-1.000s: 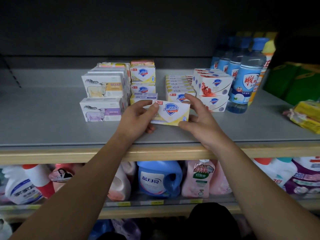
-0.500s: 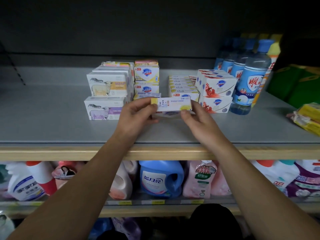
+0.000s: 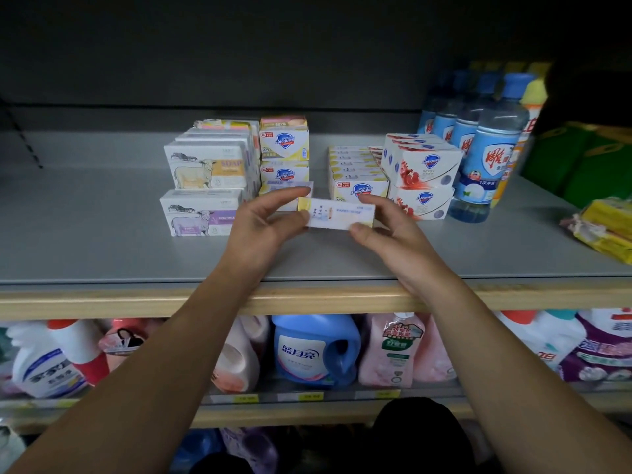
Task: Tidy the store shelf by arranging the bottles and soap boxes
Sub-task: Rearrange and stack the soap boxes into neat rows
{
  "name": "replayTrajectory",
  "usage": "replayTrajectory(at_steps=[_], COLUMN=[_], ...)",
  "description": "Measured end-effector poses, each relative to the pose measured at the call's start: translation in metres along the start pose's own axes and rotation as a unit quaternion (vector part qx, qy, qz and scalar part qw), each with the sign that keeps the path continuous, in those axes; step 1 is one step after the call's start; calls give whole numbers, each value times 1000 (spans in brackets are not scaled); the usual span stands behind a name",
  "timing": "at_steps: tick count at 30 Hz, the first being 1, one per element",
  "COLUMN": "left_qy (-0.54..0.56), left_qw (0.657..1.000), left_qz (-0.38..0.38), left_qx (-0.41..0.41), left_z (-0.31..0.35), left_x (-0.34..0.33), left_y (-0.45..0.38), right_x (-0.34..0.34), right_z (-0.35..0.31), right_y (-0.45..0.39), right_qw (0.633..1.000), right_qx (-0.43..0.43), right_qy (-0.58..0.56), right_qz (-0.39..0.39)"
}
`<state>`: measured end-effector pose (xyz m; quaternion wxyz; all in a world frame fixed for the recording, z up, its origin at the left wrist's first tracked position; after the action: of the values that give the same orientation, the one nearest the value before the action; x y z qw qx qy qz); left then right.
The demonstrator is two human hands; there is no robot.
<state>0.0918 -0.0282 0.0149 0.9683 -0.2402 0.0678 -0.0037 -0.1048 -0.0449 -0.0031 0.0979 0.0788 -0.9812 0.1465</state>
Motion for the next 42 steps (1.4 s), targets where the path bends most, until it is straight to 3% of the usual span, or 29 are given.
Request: replayTrajectory(at_steps=[3,7,13,18,21,23,31,42], left_qy=[-65,-281,-357,-416,-474,-516,-599,-585], left_qw=[997,958,934,903,867,843,792,803], left_qz=[45,48,8,5,-29,-19,-23,-15], left_qx=[21,-25,-22,-105,-151,-153,-113,-113], left_z=[-7,-2,-5,9,11,9,-16,-40], left_x=[4,3,-4,-14,-29,-34,-67,-80], left_y=[-1,-4,-2,0,2,-3,-51,-85], right_x=[0,8,14,62,83,86,87,88], right_z=[-8,-9,-7,-5,16,28,33,36], right_y=[4,5,1,3,8,10,7,4], right_qw=[997,990,967,904,845,826,826,837], right_qx=[25,27,-12,-35,-86,-101,-81,-75], right_qy=[63,107,232,419,527,554,559,542], right_qz=[26,92,103,74,12,-6,-1,5])
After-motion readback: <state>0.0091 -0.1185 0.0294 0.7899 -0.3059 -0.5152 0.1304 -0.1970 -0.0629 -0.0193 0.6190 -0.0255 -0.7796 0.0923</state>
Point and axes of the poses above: each hand's wrist, its own y-axis away from the middle knuckle, its own x-axis out of the back of the hand, z = x × y, the point moved 8 cm from there along -y, towards the middle knuckle, and after that the axes turned 2 degrees about -x, right-handed, at the moved point
